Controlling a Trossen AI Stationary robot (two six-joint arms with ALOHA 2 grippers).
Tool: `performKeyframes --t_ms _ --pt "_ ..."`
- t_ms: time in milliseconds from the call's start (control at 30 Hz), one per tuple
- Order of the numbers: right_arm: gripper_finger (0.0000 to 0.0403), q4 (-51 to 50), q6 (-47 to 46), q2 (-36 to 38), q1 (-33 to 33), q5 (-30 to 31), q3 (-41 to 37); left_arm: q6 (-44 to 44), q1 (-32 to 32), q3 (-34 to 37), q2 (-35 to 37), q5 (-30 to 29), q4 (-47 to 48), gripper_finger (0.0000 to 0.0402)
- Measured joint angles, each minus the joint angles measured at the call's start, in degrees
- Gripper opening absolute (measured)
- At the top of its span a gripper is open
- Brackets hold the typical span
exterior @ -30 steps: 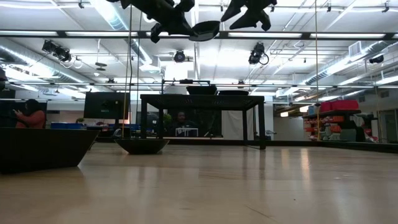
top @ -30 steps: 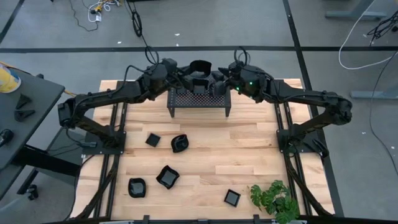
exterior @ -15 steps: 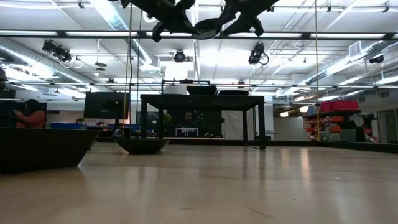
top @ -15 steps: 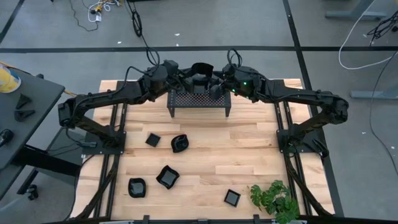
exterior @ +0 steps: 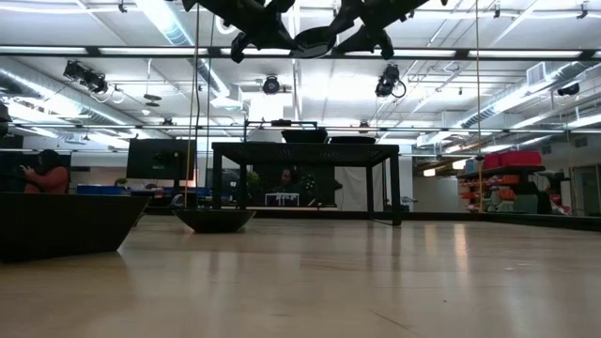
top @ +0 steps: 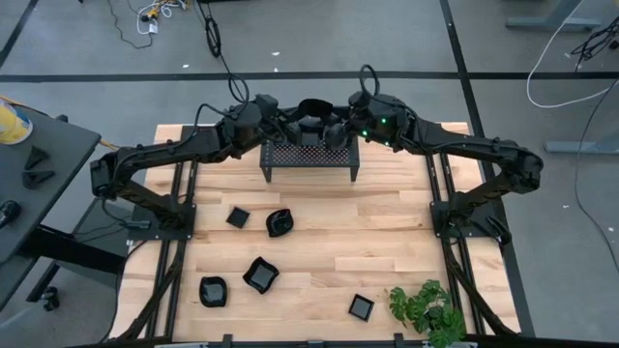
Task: Pick & Place Mini shaped plates
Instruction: Stack the leaf shaped plate on top of the other leaf shaped plate on the shelf
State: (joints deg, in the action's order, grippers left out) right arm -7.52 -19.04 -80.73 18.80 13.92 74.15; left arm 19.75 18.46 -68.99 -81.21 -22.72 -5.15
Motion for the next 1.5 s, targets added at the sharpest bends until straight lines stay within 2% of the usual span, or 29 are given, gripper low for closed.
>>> performKeyframes --t_ms 167,367,500,667,1000,1500 --pt "0.0213 0.3 0.0 0.0 0.2 -2.0 0.0 0.0 0.0 0.0 0.0 0.1 0.0 0.0004" --pt "0.0270 0.3 -0.4 0.0 0.3 -2.0 0.0 0.3 0.0 0.0 0.0 0.4 0.0 0.0004" --pt "0.0300 0.6 -0.4 0.0 0.6 -5.8 0.0 0.3 0.0 0.0 0.0 2.7 0.0 0.0005" --pt "0.0315 1.3 -0.4 0.0 1.2 -8.9 0.0 0.3 -0.1 0.0 0.0 6.3 -0.1 0.0005" --pt "0.0299 1.5 -2.6 0.0 1.2 -13.0 0.0 0.6 0.0 0.0 0.1 8.0 -0.2 0.0005" --pt "0.0230 1.3 -3.2 0.0 1.2 -13.4 0.0 0.7 -0.1 0.0 0.1 5.7 -0.2 0.0005"
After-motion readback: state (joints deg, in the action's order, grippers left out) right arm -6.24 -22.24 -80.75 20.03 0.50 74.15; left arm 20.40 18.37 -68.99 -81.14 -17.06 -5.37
